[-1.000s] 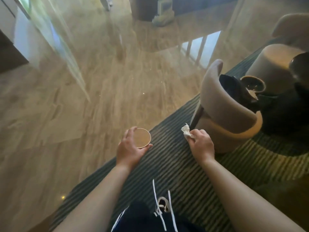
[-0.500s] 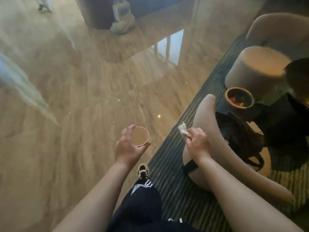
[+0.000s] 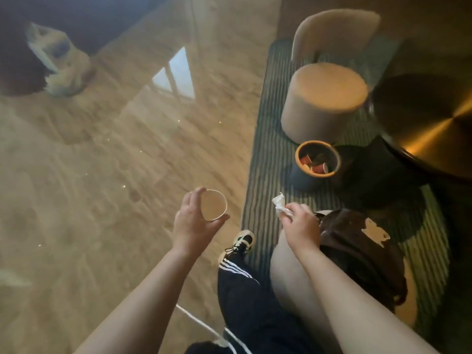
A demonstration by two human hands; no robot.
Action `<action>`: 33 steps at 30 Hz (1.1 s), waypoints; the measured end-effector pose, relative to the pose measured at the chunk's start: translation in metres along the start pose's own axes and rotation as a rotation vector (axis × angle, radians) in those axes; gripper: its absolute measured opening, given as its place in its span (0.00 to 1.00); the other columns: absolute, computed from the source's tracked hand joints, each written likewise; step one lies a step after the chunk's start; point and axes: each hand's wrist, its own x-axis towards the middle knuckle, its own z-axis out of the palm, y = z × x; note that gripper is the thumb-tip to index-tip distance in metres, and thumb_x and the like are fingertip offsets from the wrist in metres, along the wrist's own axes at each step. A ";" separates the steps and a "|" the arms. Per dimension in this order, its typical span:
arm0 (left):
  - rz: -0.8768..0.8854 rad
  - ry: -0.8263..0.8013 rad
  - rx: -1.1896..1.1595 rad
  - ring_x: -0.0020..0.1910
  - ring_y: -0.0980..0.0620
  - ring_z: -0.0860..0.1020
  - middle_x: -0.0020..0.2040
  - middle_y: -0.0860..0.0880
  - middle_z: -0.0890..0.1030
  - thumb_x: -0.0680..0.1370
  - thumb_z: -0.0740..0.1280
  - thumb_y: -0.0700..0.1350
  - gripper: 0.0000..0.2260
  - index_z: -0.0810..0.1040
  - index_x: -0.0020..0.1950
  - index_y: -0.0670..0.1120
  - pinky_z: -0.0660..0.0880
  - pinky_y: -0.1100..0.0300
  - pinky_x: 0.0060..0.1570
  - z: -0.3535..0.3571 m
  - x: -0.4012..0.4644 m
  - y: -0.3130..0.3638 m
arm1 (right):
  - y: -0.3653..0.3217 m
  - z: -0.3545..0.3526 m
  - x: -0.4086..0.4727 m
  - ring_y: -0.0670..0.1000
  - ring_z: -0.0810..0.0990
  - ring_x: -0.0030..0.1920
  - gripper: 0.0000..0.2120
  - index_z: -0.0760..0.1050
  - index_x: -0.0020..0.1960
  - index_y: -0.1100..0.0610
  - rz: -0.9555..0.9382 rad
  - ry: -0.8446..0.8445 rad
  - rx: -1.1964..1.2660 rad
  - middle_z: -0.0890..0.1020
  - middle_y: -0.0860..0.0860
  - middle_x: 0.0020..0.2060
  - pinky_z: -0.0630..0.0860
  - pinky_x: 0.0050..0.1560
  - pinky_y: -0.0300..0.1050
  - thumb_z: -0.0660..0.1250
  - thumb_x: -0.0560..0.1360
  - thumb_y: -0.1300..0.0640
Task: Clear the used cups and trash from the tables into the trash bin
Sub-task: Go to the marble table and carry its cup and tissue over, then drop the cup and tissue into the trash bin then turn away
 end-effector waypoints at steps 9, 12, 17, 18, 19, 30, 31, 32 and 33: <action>0.186 -0.282 0.125 0.54 0.44 0.75 0.62 0.49 0.73 0.63 0.77 0.57 0.37 0.67 0.67 0.50 0.74 0.48 0.52 0.120 0.259 0.057 | 0.029 -0.003 0.246 0.51 0.74 0.43 0.08 0.77 0.48 0.57 0.269 0.137 0.080 0.77 0.53 0.47 0.68 0.41 0.43 0.65 0.76 0.53; 0.270 -0.374 0.132 0.52 0.44 0.76 0.62 0.48 0.73 0.63 0.77 0.57 0.36 0.67 0.67 0.49 0.73 0.53 0.48 0.160 0.332 0.089 | 0.036 -0.019 0.302 0.50 0.74 0.44 0.07 0.77 0.49 0.56 0.351 0.198 0.083 0.77 0.51 0.47 0.69 0.40 0.43 0.66 0.76 0.53; 0.391 -0.554 0.079 0.53 0.49 0.73 0.61 0.50 0.72 0.64 0.76 0.58 0.35 0.64 0.66 0.53 0.71 0.54 0.48 0.236 0.415 0.143 | 0.054 -0.038 0.350 0.50 0.75 0.44 0.09 0.77 0.51 0.56 0.511 0.275 0.113 0.77 0.51 0.47 0.69 0.39 0.43 0.65 0.77 0.51; 0.413 -0.598 0.070 0.54 0.49 0.73 0.61 0.50 0.72 0.64 0.76 0.58 0.35 0.63 0.66 0.54 0.71 0.54 0.48 0.252 0.429 0.152 | 0.058 -0.039 0.358 0.50 0.75 0.44 0.10 0.77 0.51 0.57 0.538 0.290 0.119 0.77 0.52 0.46 0.69 0.38 0.43 0.64 0.77 0.51; 0.433 -0.639 0.065 0.54 0.50 0.73 0.62 0.51 0.71 0.64 0.76 0.58 0.35 0.62 0.66 0.55 0.71 0.55 0.48 0.269 0.443 0.159 | 0.062 -0.040 0.366 0.50 0.75 0.45 0.10 0.77 0.52 0.57 0.567 0.306 0.127 0.77 0.52 0.46 0.69 0.39 0.43 0.64 0.77 0.52; 0.777 -1.056 0.138 0.54 0.56 0.69 0.62 0.53 0.70 0.63 0.76 0.60 0.36 0.60 0.63 0.58 0.68 0.59 0.48 0.458 0.600 0.230 | 0.085 -0.016 0.492 0.50 0.75 0.50 0.12 0.77 0.55 0.56 1.005 0.563 0.213 0.79 0.52 0.51 0.73 0.46 0.45 0.64 0.77 0.50; 0.806 -1.100 0.148 0.55 0.55 0.70 0.62 0.52 0.70 0.62 0.76 0.61 0.36 0.60 0.63 0.58 0.69 0.59 0.48 0.473 0.611 0.235 | 0.085 -0.012 0.505 0.50 0.75 0.51 0.12 0.77 0.56 0.55 1.034 0.572 0.229 0.79 0.51 0.52 0.74 0.47 0.45 0.64 0.77 0.51; 0.829 -1.140 0.162 0.56 0.52 0.71 0.62 0.52 0.70 0.62 0.76 0.61 0.36 0.60 0.63 0.58 0.71 0.57 0.49 0.488 0.618 0.238 | 0.086 -0.009 0.517 0.49 0.75 0.52 0.11 0.77 0.57 0.55 1.061 0.578 0.236 0.79 0.51 0.52 0.74 0.47 0.44 0.65 0.77 0.51; 0.845 -1.174 0.182 0.56 0.51 0.71 0.62 0.52 0.70 0.62 0.76 0.61 0.37 0.60 0.63 0.58 0.72 0.54 0.51 0.503 0.624 0.241 | 0.088 -0.004 0.529 0.49 0.75 0.53 0.11 0.77 0.58 0.54 1.092 0.580 0.236 0.79 0.51 0.53 0.74 0.47 0.43 0.65 0.77 0.52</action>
